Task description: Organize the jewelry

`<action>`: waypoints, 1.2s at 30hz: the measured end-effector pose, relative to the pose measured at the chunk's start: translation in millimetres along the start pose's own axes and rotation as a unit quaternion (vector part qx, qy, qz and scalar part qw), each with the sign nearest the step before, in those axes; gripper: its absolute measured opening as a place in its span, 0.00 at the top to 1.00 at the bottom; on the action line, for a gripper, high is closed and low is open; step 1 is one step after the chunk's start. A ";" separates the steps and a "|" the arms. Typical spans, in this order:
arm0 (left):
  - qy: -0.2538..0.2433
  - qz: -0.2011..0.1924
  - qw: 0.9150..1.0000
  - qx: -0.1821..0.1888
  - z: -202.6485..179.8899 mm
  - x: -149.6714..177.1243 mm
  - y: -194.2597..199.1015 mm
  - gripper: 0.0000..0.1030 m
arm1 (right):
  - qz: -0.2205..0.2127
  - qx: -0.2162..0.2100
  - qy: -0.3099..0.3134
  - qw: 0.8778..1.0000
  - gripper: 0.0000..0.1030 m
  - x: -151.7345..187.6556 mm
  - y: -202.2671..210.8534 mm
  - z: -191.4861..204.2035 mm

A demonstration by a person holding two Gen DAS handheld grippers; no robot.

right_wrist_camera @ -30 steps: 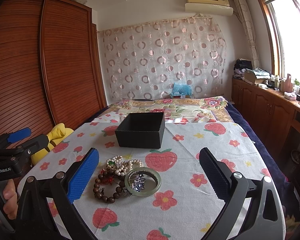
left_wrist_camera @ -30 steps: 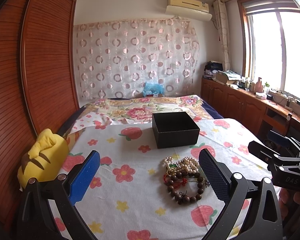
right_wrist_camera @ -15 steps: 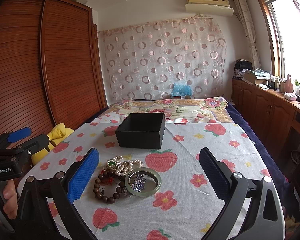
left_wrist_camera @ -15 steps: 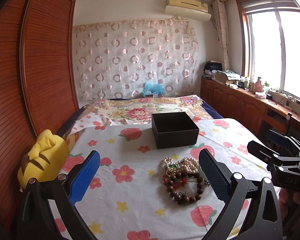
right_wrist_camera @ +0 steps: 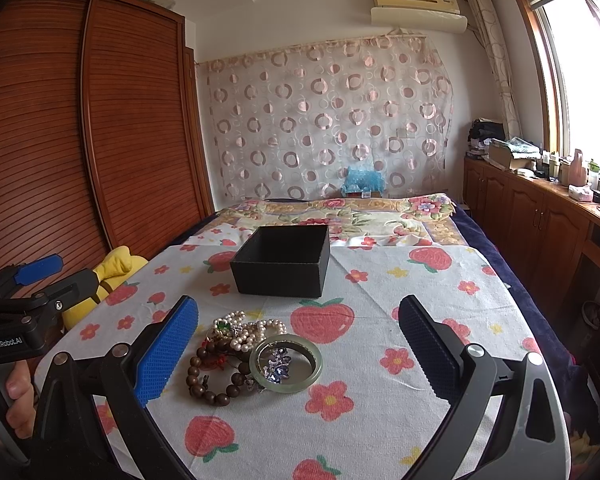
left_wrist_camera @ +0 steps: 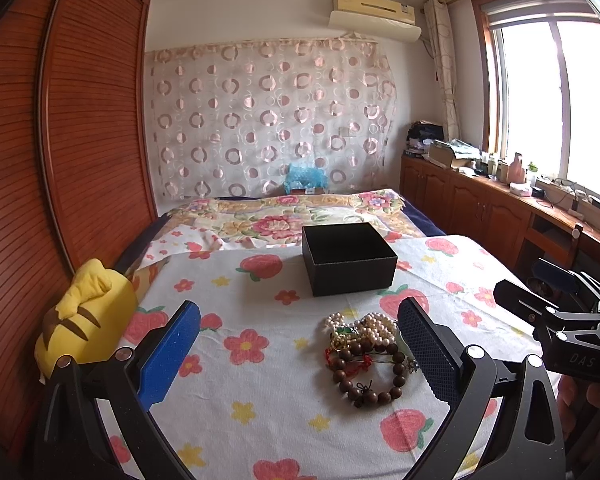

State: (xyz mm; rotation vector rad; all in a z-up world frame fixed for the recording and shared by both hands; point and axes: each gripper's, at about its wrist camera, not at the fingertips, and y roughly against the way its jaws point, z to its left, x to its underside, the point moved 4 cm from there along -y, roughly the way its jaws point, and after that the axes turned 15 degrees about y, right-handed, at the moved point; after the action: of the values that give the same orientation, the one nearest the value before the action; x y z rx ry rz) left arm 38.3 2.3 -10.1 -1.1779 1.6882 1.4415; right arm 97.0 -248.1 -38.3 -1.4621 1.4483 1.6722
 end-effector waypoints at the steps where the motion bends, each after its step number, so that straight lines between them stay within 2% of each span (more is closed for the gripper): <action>1: 0.000 0.000 1.000 0.000 0.0 -1.8 0.0 0.07 | 0.000 0.000 0.000 1.000 0.02 0.1 0.1 0.0; 13: 0.000 0.008 1.000 0.002 -17.1 -3.9 6.2 0.07 | 0.005 -0.003 0.000 1.000 0.02 1.6 -1.9 0.6; 18: 0.001 0.020 1.000 -0.001 -3.6 8.4 -4.8 0.07 | 0.012 -0.010 0.003 1.000 0.02 10.6 -4.4 -0.8; 23: 0.000 0.045 0.999 0.007 1.2 18.0 -17.2 0.07 | 0.024 -0.029 0.020 0.999 0.04 18.2 -21.5 3.9; 27: -0.005 0.076 0.997 0.019 3.0 28.3 -31.6 0.07 | 0.056 -0.059 0.040 0.996 0.16 27.1 -40.5 7.0; 36: -0.016 0.140 0.990 0.029 4.2 53.7 -61.7 0.07 | 0.121 -0.122 0.063 0.983 0.17 44.3 -80.3 16.2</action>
State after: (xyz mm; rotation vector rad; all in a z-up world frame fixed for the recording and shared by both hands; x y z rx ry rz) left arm 71.8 -6.6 -84.3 -0.9084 1.9191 1.5542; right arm 146.2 -219.7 -112.1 -1.5980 1.5868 1.9956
